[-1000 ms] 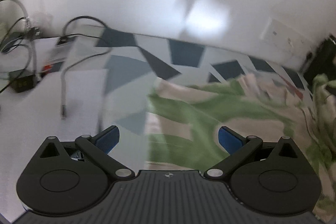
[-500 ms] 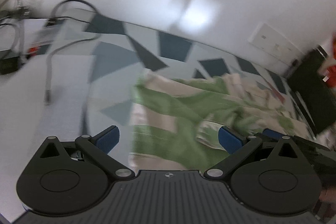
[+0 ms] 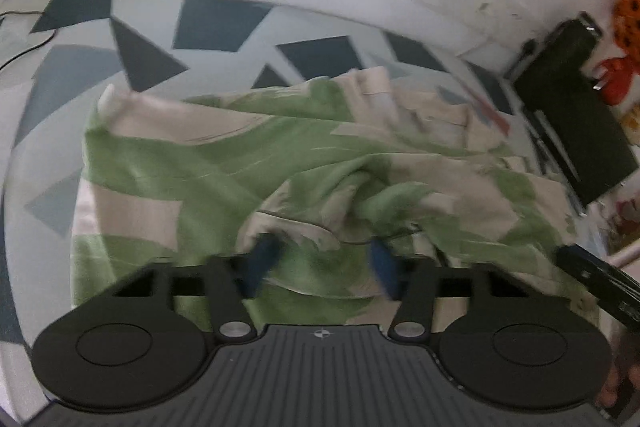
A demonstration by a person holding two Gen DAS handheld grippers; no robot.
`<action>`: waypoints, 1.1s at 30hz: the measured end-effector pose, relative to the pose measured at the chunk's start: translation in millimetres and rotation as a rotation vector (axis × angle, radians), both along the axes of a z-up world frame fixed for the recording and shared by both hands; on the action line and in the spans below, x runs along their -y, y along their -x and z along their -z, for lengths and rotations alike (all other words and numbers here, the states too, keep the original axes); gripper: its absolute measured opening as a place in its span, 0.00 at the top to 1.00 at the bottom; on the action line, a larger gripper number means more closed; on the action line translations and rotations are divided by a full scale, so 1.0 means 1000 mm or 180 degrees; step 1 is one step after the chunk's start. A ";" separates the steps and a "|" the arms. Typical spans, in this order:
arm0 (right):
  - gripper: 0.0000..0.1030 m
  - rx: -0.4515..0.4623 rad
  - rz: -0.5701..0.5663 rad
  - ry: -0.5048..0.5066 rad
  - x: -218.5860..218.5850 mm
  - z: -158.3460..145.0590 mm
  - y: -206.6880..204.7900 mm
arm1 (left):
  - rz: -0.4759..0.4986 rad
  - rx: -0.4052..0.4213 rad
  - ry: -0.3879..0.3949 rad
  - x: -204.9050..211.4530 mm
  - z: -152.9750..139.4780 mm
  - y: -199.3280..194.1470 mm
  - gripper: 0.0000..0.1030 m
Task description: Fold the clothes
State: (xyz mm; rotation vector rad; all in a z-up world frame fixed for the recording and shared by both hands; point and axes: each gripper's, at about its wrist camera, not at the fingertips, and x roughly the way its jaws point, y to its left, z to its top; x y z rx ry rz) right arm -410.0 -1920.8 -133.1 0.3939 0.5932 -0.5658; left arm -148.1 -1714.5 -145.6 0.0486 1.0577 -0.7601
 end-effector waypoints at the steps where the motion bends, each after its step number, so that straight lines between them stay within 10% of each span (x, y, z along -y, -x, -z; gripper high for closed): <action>1: 0.50 0.0013 0.0023 0.0009 0.001 0.000 0.002 | 0.0009 0.0011 0.0032 -0.002 -0.003 0.000 0.88; 10: 0.50 0.0102 0.0067 -0.0098 0.010 0.001 0.011 | -0.0094 0.0616 0.0088 -0.044 -0.052 -0.025 0.85; 14: 0.50 0.0028 -0.0024 -0.0056 0.000 0.004 0.009 | -0.0139 0.0637 -0.0027 -0.049 -0.048 -0.032 0.20; 28: 0.50 -0.0223 -0.0358 0.0180 -0.030 0.011 0.002 | -0.0126 0.0108 0.0166 -0.030 -0.008 -0.036 0.20; 30: 0.49 -0.0212 -0.0311 0.0146 -0.029 0.014 0.004 | -0.0151 0.0049 0.0186 -0.024 -0.001 -0.038 0.29; 32: 0.49 -0.0214 -0.0249 0.0117 -0.028 0.017 0.007 | -0.0268 -0.0048 0.0292 -0.026 0.001 -0.041 0.96; 33: 0.49 -0.0230 -0.0229 0.0123 -0.028 0.018 0.008 | -0.0333 -0.0062 0.0345 -0.029 -0.001 -0.041 0.96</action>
